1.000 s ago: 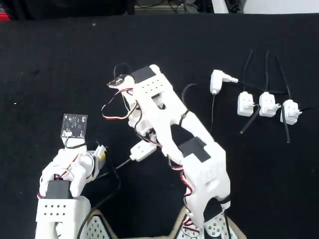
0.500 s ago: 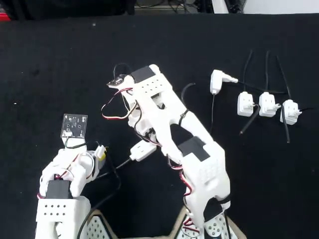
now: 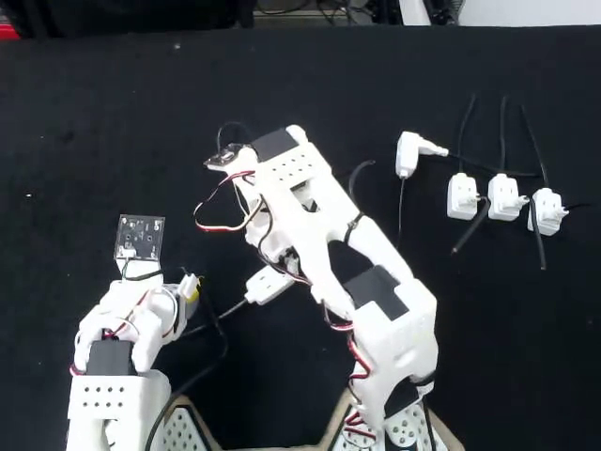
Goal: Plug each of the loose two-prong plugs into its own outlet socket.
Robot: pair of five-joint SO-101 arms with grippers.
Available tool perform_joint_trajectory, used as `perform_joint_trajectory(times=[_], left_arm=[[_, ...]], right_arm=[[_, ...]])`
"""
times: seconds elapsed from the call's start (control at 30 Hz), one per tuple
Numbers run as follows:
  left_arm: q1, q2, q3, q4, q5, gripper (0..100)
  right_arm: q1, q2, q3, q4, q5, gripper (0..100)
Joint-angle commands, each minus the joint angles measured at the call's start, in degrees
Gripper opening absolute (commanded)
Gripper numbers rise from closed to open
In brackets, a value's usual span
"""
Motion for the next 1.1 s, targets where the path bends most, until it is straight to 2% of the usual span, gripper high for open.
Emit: perform_joint_trajectory(times=[0.0, 0.27, 0.9, 1.07], left_arm=[[-0.84, -0.53, -0.48, 0.26, -0.18, 25], [-0.92, -0.62, -0.48, 0.26, -0.18, 25], [-0.92, -0.62, -0.66, 0.26, -0.18, 25], [-0.92, -0.62, -0.66, 0.26, -0.18, 25]], right_arm=[[-0.44, -1.54, -2.86, 1.85, -0.35, 1.0], [-0.44, 5.05, -6.46, 1.85, -0.35, 1.0], [-0.79, 5.85, -6.2, 1.85, -0.7, 1.0], [-0.44, 5.76, -6.55, 1.85, -7.12, 1.0]])
